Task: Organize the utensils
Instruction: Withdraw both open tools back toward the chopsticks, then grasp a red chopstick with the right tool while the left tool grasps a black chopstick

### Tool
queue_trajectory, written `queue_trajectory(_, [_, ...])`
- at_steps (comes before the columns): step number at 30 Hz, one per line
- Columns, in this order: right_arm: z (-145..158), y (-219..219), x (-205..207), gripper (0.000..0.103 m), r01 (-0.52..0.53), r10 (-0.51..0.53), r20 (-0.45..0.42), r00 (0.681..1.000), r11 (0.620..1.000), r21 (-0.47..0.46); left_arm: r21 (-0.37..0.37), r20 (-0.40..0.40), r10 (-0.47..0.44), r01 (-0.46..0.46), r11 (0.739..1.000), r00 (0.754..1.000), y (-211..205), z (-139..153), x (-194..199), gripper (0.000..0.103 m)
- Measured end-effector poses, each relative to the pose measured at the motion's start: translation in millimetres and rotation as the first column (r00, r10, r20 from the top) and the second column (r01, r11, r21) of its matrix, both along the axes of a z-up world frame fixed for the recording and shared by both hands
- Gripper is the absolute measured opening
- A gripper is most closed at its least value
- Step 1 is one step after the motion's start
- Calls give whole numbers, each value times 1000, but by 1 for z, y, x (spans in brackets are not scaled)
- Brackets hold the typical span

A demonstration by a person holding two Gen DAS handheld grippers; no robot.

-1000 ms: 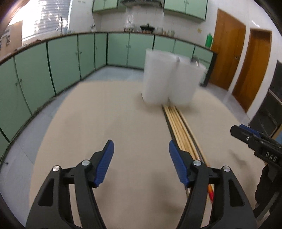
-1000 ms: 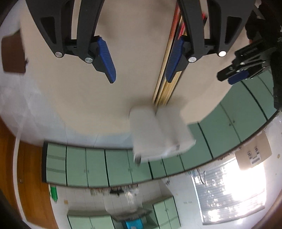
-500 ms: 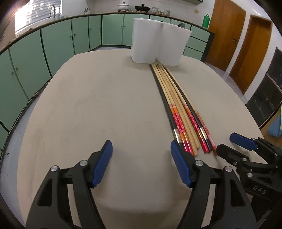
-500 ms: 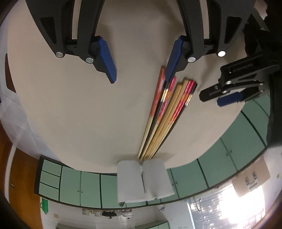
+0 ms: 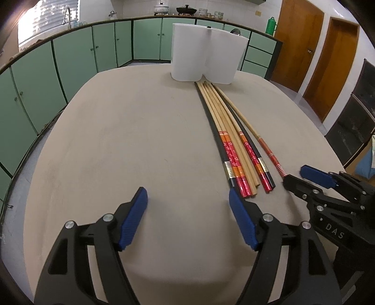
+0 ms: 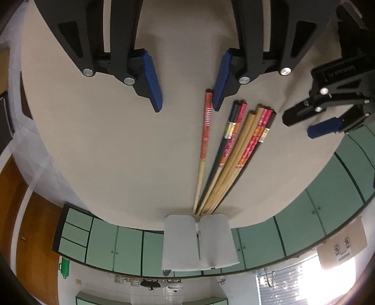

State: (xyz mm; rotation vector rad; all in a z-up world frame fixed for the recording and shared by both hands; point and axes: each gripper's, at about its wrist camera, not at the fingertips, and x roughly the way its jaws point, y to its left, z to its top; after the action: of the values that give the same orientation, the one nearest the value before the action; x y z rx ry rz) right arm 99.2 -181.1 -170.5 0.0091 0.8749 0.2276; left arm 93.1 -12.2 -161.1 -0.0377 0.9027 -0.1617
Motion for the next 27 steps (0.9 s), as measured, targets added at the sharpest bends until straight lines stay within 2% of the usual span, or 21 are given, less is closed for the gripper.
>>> queue_trajectory(2, [0, 7, 0, 36, -24, 24, 6, 1000, 1000, -20, -2, 1, -9, 9, 1000, 1000, -4, 0, 0, 71])
queue_trajectory(3, [0, 8, 0, 31, -31, 31, 8, 999, 999, -23, 2, 2, -12, 12, 1000, 1000, -6, -1, 0, 71])
queue_trajectory(6, [0, 8, 3, 22, -37, 37, 5, 999, 999, -5, 9, 2, -22, 22, 1000, 1000, -10, -2, 2, 71])
queue_trajectory(11, [-2, 2, 2, 20, -30, 30, 1, 1000, 999, 34, 36, -1, -27, 27, 999, 1000, -14, -4, 7, 73])
queue_trajectory(14, [-2, 2, 2, 20, -30, 30, 1, 1000, 999, 32, 34, -4, -27, 27, 999, 1000, -13, -4, 8, 73])
queue_trajectory(17, [-2, 1, 2, 20, -30, 30, 3, 1000, 999, 24, 63, -4, -23, 23, 998, 1000, -12, -5, 10, 75])
queue_trajectory(22, [-1, 3, 1, 20, -32, 32, 5, 999, 999, 17, 83, -4, 21, -21, 996, 1000, 0, -3, 10, 75])
queue_trajectory(27, [-1, 7, 1, 20, -33, 33, 6, 999, 999, 4, 88, -8, 5, -4, 996, 1000, -5, -4, 11, 73])
